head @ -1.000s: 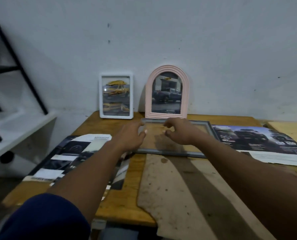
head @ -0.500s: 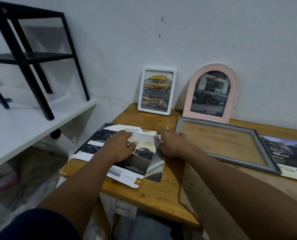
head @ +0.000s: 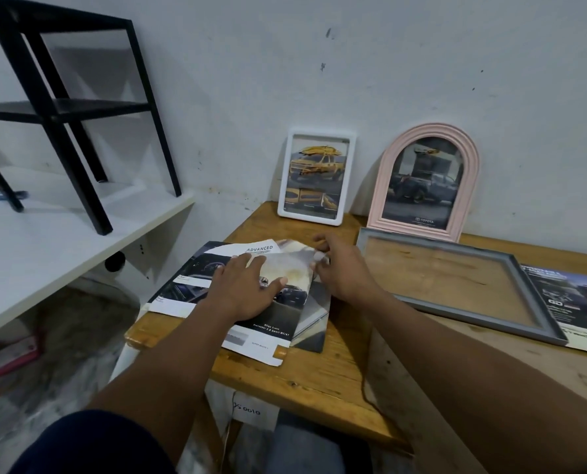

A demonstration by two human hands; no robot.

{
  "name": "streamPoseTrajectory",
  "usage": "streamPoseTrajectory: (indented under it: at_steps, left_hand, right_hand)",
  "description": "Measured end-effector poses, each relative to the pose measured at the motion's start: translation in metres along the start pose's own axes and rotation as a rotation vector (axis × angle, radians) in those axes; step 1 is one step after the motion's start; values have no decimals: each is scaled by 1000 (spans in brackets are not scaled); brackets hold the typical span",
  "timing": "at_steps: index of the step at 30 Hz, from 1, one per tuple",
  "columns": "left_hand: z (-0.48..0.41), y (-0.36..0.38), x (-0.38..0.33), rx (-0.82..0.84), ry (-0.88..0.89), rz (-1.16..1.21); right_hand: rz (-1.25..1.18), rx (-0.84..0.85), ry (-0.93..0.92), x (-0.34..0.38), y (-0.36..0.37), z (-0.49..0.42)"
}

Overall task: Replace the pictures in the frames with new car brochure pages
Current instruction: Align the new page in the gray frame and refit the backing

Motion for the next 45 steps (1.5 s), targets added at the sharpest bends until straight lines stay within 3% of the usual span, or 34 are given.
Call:
streamPoseTrajectory:
  at_steps: [10,18,22,28,31,35,45]
  left_hand:
    - [-9,8,-15,-16,-33,-1]
    - [-21,9,-21,50,-39,-88]
    - [-30,1,-36,22,-8,-155]
    - [-45,4,-102,21,175,-33]
    - [-47,15,-144,40,307,11]
    - [-51,33,-180,99,331,21]
    - [-49,29,-204,10,353,-25]
  right_hand:
    - [-78,-261,-52,-4,-60,-4]
    - [-24,-377,98,-50,-138,3]
    - [73,-365,169,-89,-178,11]
    - [324,-304,290,-148,-207,32]
    - [401,-218,300,-163,-197,44]
    - [567,-54,319,-175,-179,57]
    - [337,-179,452,-196,-189,58]
Point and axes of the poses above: each hand's wrist, its own z-axis away from the middle knuckle, its own y-axis out of the palm, x = y × z, the point moved 2 cm from there along -z, towards the middle knuckle, and after that the axes turned 2 degrees about -x, right-handed, at the moved point
